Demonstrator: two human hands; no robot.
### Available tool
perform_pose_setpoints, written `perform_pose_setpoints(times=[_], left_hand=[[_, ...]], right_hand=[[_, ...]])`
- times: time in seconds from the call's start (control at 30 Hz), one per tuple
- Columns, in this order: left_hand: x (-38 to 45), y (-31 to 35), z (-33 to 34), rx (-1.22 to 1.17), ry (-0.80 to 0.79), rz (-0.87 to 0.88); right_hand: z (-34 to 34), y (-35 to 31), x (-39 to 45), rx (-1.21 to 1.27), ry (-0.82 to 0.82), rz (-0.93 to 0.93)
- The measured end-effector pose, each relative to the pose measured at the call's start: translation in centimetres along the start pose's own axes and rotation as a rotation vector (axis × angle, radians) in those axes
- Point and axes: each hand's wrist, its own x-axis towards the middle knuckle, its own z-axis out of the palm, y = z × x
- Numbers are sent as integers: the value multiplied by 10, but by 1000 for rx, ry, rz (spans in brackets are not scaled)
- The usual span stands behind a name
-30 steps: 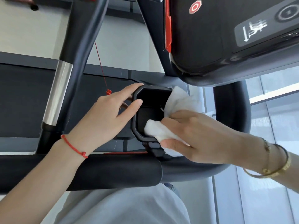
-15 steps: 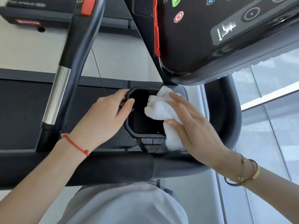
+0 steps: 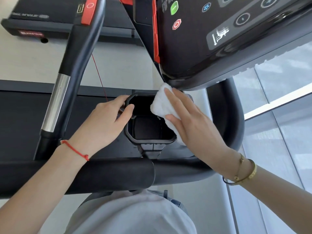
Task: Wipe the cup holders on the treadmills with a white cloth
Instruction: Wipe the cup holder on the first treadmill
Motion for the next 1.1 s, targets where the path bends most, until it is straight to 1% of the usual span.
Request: perform_pose_setpoints(times=[0.1,0.27,0.47,0.57,0.67,0.73,0.8,0.9,1.1], left_hand=[[1,-2,1,6,6,11],[1,-2,1,4,-5,27],[1,-1,1,29,-3,17],[2,-2,-1,35,-5,10],[2,-2,-1,24,3,-2],[3,-3,-2,7,3,-11],[3,-3,-1,2,1,-5],[4,-4,-1,12,4,4],[7,-6,-2,19,0,18]], right_hand=[[6,6,14,85,-68,-74],[7,15,53,201,-270,-113],[10,2,90,-8,-416,-204],[12,-1,87,-34,-368,-178],[12,1,75,2,-300,-72],[11,4,68,39,-293,12],[11,7,65,42,-307,51],[11,6,74,65,-334,53],[15,-8,90,13,-310,-54]])
